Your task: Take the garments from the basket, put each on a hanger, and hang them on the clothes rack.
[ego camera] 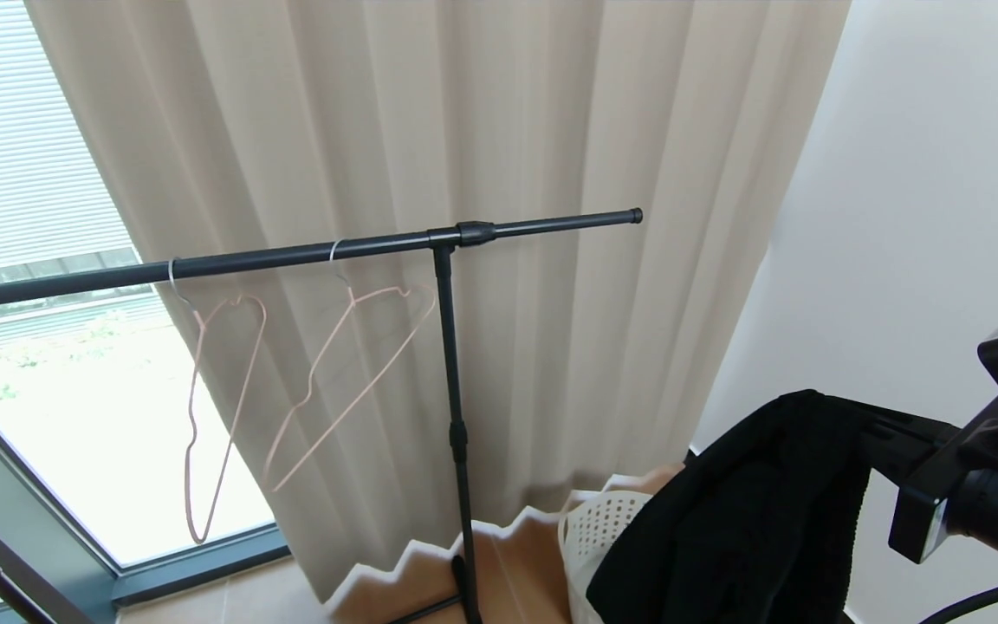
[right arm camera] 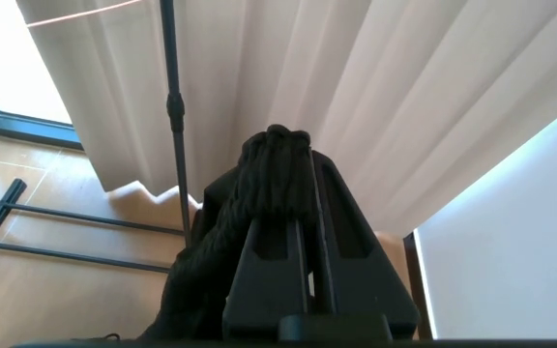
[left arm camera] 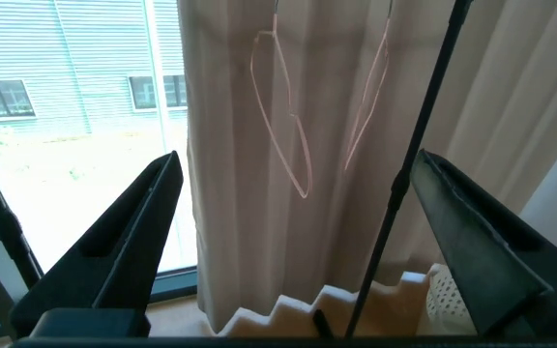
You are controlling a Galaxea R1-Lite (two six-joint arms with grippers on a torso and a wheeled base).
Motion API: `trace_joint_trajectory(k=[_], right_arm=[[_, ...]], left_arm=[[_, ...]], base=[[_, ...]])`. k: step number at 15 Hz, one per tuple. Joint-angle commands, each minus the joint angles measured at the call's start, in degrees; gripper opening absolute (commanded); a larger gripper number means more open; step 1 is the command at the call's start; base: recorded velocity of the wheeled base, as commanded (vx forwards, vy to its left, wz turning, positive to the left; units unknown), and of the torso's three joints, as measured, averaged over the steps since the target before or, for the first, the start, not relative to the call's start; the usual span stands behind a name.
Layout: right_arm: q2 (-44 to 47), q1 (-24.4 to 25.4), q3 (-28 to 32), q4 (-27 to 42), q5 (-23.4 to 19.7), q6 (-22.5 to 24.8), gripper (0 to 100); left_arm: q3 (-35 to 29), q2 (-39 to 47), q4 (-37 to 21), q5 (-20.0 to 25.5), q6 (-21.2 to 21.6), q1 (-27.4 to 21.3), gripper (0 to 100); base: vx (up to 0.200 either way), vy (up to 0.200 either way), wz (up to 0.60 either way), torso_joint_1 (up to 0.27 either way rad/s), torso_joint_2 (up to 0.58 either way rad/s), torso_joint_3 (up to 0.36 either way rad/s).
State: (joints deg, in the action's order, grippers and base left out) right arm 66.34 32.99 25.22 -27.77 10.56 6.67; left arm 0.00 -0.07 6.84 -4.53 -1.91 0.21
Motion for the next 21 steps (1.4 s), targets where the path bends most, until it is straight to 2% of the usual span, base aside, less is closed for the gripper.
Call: trace_joint_trajectory(k=[1,5,8,15,21], right_arm=[[0.1,0.06,0.0,0.0,-0.01,0.01,0],[0.1,0.06,-0.35,0.08,0.08,0.1,0],[-0.25,0.06,-0.44,0.08,-0.01,0.1,0],[-0.25,0.06,-0.44,0.08,0.08,0.19,0],[0.02,0.06,-0.44,0.08,0.08,0.28,0]], left_arm=[[0.0,0.07,0.02,0.05,-0.02,0.06,100],[0.0,0.07,0.02,0.05,-0.02,0.06,100],[0.0,0.07,0.02,0.05,-0.02,0.06,100],[0.0,0.07,0.02,0.14,0.07,0.06,100],[0.0,0.07,0.02,0.23,0.07,0.06,100]], base=[[0.0,0.0,0.0,0.163,-0.36,-0.198],[0.0,0.0,0.0,0.163,-0.35,-0.192],[0.0,0.0,0.0,0.026,-0.05,-0.024],[0.0,0.0,0.6,0.011,0.0,-0.001],[0.0,0.0,0.0,0.0,0.0,0.0]])
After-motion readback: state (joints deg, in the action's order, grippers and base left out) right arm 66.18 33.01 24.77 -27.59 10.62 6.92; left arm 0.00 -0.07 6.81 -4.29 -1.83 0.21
